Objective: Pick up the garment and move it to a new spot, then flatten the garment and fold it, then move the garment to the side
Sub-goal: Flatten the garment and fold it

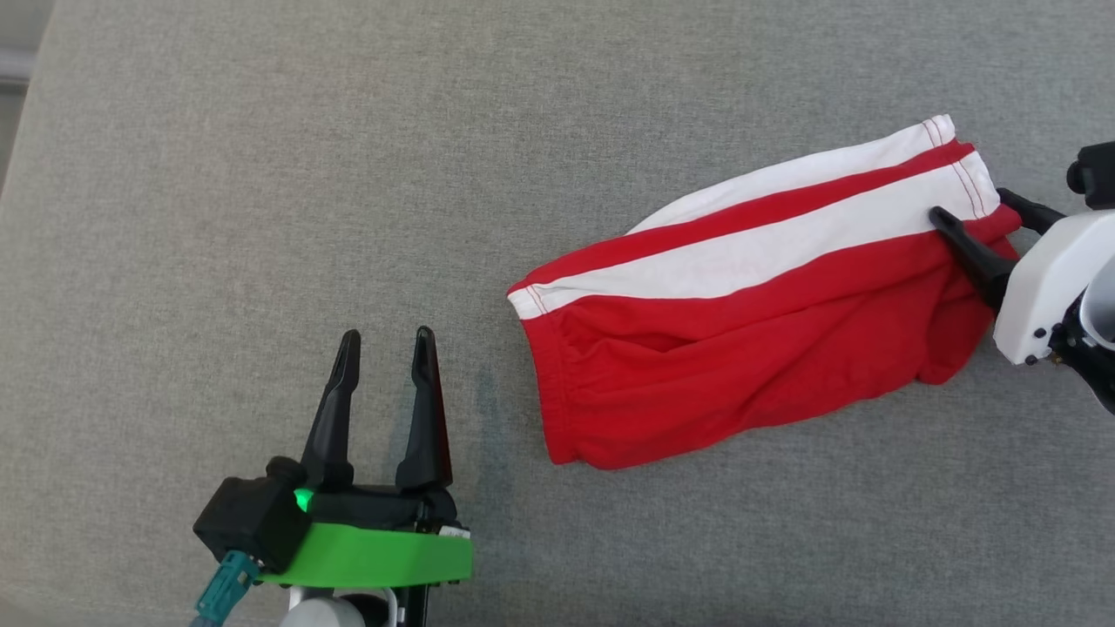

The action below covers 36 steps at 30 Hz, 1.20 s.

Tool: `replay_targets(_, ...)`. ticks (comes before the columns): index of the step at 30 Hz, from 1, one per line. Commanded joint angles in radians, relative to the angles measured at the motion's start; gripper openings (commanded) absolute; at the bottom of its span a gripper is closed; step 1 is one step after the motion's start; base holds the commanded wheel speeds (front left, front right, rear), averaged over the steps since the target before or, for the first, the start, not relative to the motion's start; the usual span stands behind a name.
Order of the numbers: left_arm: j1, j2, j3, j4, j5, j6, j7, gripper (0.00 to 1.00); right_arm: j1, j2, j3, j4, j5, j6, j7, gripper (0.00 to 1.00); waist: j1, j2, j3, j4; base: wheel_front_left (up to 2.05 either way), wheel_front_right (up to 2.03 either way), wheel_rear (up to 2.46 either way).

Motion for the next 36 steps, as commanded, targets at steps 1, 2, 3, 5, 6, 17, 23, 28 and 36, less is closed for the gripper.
replay_targets(1,-0.023,-0.001,-0.006,-0.005,-0.007,0.002,-0.002,1.0,-0.023,0.004,0.0,0.023,-0.026,0.0,0.025,1.0,0.0,0.0,0.027,0.03,0.0,0.0,0.0)
replay_targets(2,-0.028,-0.001,-0.014,-0.007,-0.01,0.001,-0.002,1.0,-0.035,0.01,-0.001,0.043,-0.042,0.0,0.046,1.0,0.0,0.0,0.034,0.039,0.0,0.0,0.0)
replay_targets(3,-0.03,-0.001,-0.02,-0.007,-0.015,0.0,-0.002,1.0,-0.042,0.018,0.005,0.055,-0.047,0.0,0.062,1.0,0.0,0.0,0.038,0.047,0.0,0.0,0.0)
replay_targets(5,-0.037,-0.001,-0.028,-0.006,-0.019,-0.001,-0.002,1.0,-0.048,0.029,0.011,0.089,-0.05,0.0,0.096,1.0,0.0,0.0,0.043,0.06,0.0,0.0,0.0)
replay_targets(6,-0.04,-0.001,-0.031,-0.004,-0.024,-0.002,-0.002,1.0,-0.048,0.039,0.018,0.103,-0.04,0.0,0.108,1.0,0.0,0.0,0.044,0.066,0.0,0.0,0.0)
replay_targets(17,-0.002,-0.001,-0.032,0.054,-0.021,-0.027,-0.003,1.0,0.007,0.043,-0.018,0.099,0.188,-0.001,0.078,0.0,0.0,0.0,-0.025,0.018,0.0,0.0,0.0)
replay_targets(23,0.044,0.0,-0.009,0.097,0.004,-0.055,-0.002,1.0,0.078,0.005,-0.142,0.107,0.279,-0.001,0.04,0.0,0.0,0.0,-0.108,-0.04,0.0,0.0,0.0)
replay_targets(28,0.07,0.0,0.011,0.117,0.018,-0.07,-0.003,1.0,0.144,-0.031,-0.254,0.121,0.307,0.0,0.031,0.0,0.0,0.0,-0.142,-0.069,0.0,0.0,0.0)
replay_targets(36,0.096,0.0,0.008,0.14,0.028,-0.068,-0.002,1.0,0.133,0.038,-0.352,0.006,0.258,0.0,0.138,0.0,0.0,0.0,-0.169,-0.087,0.0,0.0,0.0)
